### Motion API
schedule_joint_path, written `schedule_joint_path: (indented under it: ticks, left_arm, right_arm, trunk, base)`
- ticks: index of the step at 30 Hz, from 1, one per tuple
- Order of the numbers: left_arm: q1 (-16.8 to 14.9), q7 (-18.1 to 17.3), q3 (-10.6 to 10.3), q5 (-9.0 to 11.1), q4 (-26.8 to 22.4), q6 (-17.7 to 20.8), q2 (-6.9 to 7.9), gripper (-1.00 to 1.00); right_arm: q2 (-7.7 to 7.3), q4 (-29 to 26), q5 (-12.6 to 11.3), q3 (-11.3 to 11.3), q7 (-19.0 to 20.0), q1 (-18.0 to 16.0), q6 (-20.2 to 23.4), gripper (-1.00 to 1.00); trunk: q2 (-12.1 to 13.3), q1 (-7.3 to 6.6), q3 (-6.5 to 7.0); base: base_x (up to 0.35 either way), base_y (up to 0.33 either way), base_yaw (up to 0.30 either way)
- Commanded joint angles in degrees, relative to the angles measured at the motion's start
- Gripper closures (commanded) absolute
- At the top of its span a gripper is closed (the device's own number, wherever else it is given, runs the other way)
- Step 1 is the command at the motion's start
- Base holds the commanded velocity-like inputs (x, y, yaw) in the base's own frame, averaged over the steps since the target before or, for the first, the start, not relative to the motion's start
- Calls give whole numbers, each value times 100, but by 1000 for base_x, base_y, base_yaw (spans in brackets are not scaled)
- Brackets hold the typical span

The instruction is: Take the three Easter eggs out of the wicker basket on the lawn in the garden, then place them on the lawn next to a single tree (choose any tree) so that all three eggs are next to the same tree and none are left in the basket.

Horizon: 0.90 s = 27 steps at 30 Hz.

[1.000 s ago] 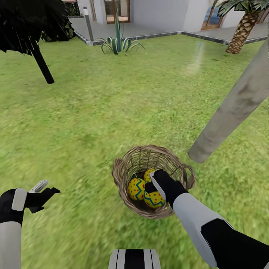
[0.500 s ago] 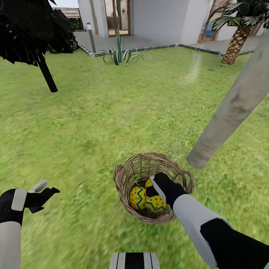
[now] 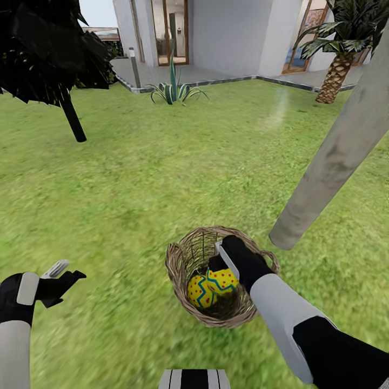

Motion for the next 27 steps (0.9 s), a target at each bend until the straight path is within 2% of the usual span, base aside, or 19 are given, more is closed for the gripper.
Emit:
schedule_joint_path:
  ticks: [1, 6, 13, 14, 21, 24, 27]
  left_arm:
    - [-2, 65, 42, 64, -4, -10, 4, -100]
    - [-2, 72, 202, 65, 18, -154, 8, -100]
    - [-2, 85, 427, 62, 18, -148, 17, -100]
    - [-2, 92, 454, 57, 17, -149, 24, -100]
    - [-2, 103, 530, 51, 19, -146, 56, -100]
    - [-2, 107, 518, 48, 25, -138, 50, -100]
    - [-2, 107, 514, 48, 27, -137, 46, -100]
  right_arm:
    - [0, -35, -79, 46, -2, -37, -15, 100]
    - [0, -197, -256, 103, 181, -96, -176, 100]
    - [0, -224, -315, 102, 294, -96, -402, 100]
    - [0, -224, -315, 100, 296, -96, -700, 100]
    - [0, -233, -315, 98, 298, -96, -545, 100]
    - [0, -237, -315, 98, 301, -96, -183, 100]
    - [-5, -241, -315, 98, 367, -96, -48, 100]
  trunk:
    - [-2, -1, -5]
    - [-2, -1, -5]
    - [8, -19, 150]
    - [9, -22, 173]
    - [18, -40, 328]
    - [22, -47, 394]
    - [26, -55, 461]
  base:
    - [0, 0, 0]
    - [0, 0, 0]
    - [0, 0, 0]
    - [0, 0, 0]
    - [-5, 0, 0]
    - [-256, 0, 0]
    - [-335, 0, 0]
